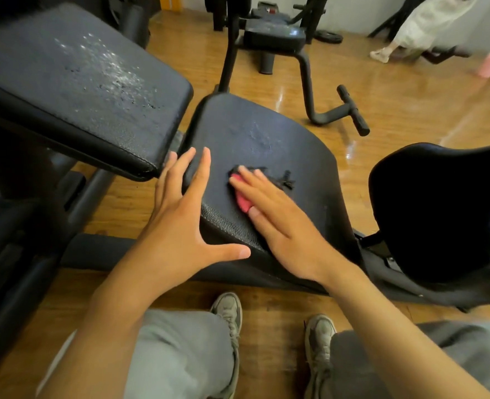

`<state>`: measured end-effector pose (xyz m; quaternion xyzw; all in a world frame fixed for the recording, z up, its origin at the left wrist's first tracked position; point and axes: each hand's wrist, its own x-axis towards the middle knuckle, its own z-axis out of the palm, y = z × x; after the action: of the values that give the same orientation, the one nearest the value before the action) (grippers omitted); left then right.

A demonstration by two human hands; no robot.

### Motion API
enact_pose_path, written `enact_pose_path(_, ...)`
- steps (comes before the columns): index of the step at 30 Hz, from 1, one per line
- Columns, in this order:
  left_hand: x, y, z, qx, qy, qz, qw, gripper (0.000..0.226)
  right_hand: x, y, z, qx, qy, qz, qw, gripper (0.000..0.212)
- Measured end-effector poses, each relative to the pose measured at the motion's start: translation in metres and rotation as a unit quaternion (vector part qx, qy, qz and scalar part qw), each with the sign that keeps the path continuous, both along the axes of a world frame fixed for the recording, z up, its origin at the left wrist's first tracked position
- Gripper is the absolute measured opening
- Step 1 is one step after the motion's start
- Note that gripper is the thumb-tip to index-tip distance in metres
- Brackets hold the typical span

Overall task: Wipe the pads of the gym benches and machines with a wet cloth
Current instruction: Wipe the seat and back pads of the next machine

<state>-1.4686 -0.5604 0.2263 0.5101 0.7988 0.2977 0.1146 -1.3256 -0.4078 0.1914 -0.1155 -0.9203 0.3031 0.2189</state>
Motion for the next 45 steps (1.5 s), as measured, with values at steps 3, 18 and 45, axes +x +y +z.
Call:
enact_pose_path(3, 0.000, 0.000, -0.001, 0.003, -0.004, 0.001, 1.000, 0.149, -0.019, 0.032, 0.001, 0.035, -0.010, 0.029, 0.999, 0.048)
enact_pose_path(18, -0.002, 0.002, -0.005, 0.014, 0.003, 0.004, 1.000, 0.152, -0.087, 0.119, 0.009, 0.014, -0.030, -0.039, 0.999, 0.051)
enact_pose_path(45, -0.005, 0.000, -0.008, 0.027, 0.001, -0.013, 1.000, 0.148, -0.113, 0.156, 0.016, -0.023, -0.056, -0.135, 0.989, 0.051)
